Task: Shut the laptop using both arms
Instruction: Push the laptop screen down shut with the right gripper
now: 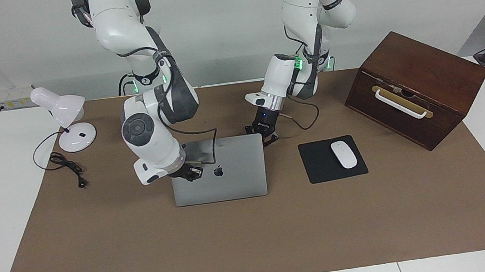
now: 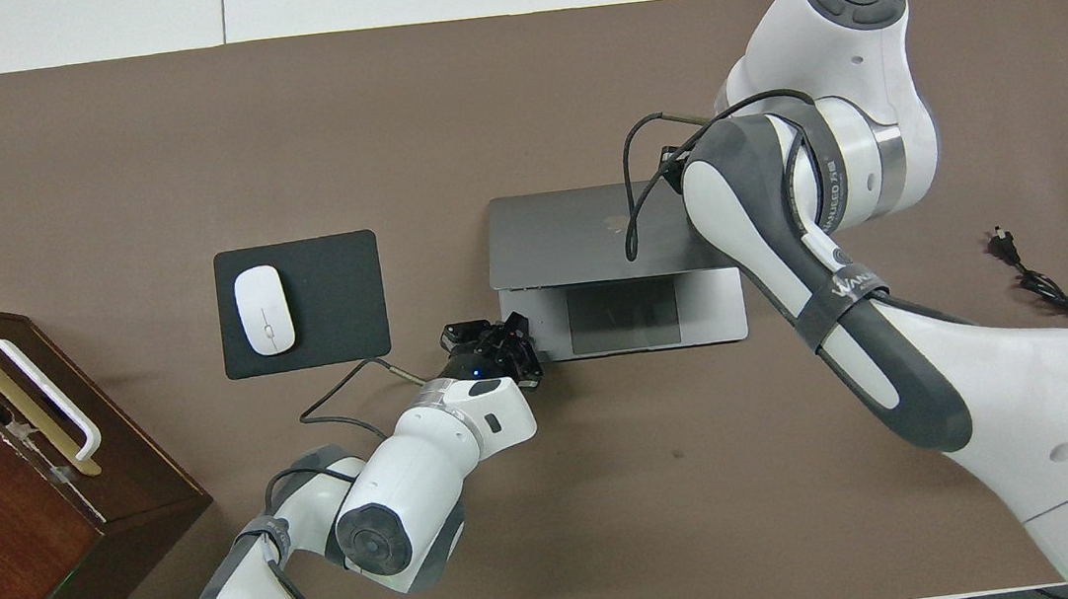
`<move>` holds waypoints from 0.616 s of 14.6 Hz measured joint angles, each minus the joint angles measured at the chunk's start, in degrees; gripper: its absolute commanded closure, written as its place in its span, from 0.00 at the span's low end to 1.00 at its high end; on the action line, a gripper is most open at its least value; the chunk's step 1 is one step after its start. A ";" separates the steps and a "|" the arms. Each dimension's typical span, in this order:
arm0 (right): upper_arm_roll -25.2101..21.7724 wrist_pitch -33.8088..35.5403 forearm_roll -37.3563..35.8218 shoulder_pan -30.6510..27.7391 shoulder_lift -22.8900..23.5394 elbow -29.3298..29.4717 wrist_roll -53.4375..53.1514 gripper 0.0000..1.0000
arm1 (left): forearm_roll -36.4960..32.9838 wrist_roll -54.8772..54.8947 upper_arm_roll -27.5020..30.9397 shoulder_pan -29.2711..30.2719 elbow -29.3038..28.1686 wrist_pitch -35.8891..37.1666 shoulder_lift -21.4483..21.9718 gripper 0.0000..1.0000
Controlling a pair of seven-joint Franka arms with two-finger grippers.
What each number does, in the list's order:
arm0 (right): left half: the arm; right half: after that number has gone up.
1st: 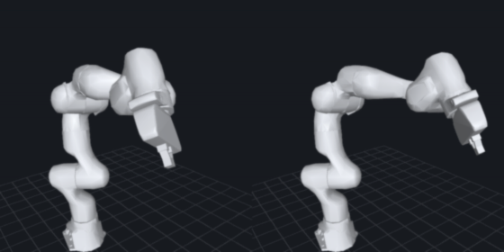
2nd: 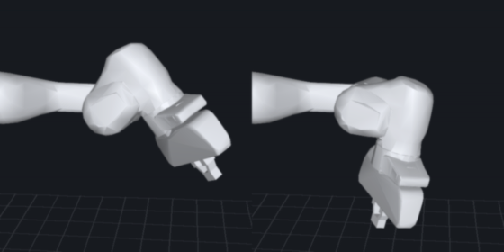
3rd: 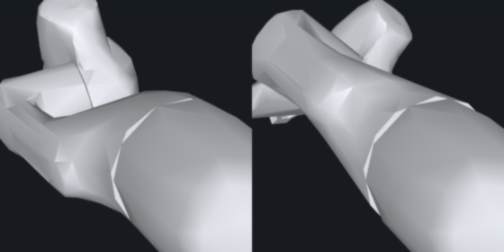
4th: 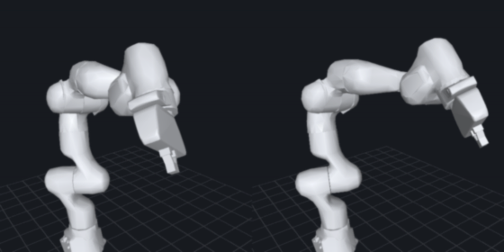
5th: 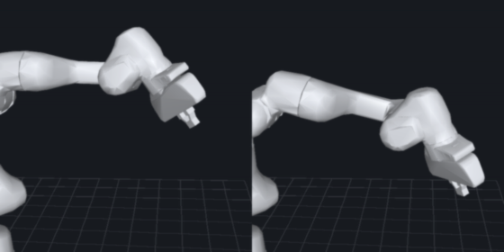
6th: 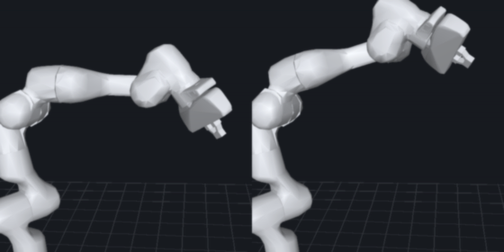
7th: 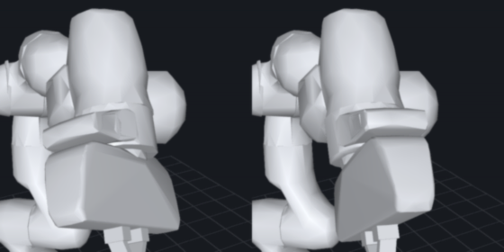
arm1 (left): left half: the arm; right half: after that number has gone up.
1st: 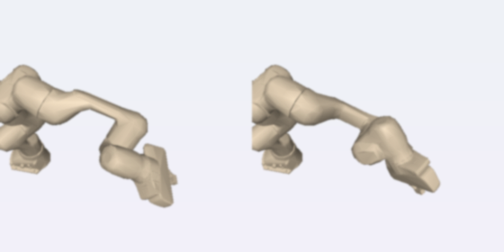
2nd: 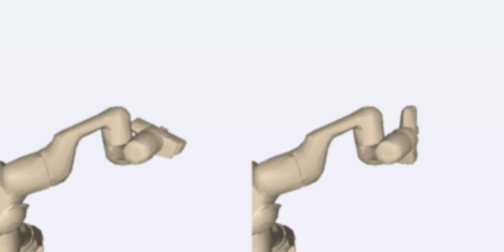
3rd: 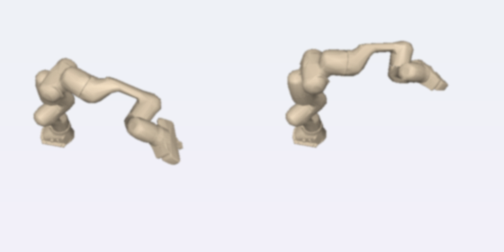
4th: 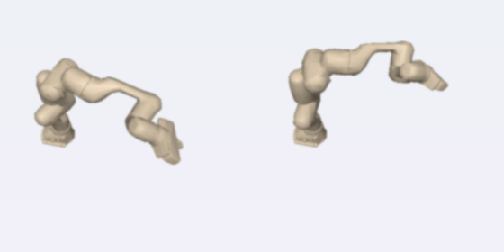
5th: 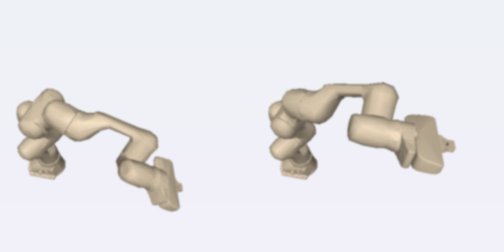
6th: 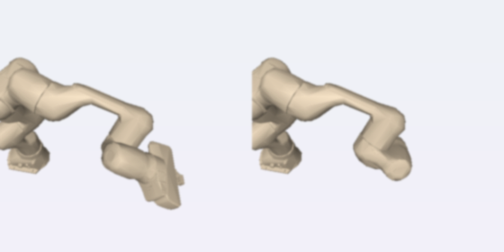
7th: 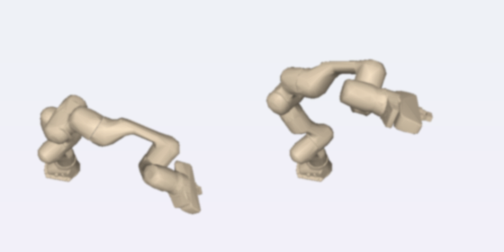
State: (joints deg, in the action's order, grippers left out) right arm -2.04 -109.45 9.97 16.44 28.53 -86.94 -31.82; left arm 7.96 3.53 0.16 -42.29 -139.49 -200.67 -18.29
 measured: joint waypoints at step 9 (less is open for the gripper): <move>0.06 -5.43 0.00 1.18 0.87 -3.65 -0.97 1.00 | 0.00 0.21 0.00 0.00 -0.01 -0.08 -0.03 1.00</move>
State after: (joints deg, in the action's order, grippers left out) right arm -1.98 -114.88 9.97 17.62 29.39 -90.59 -32.79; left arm 7.96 3.74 0.16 -42.29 -139.50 -200.75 -18.31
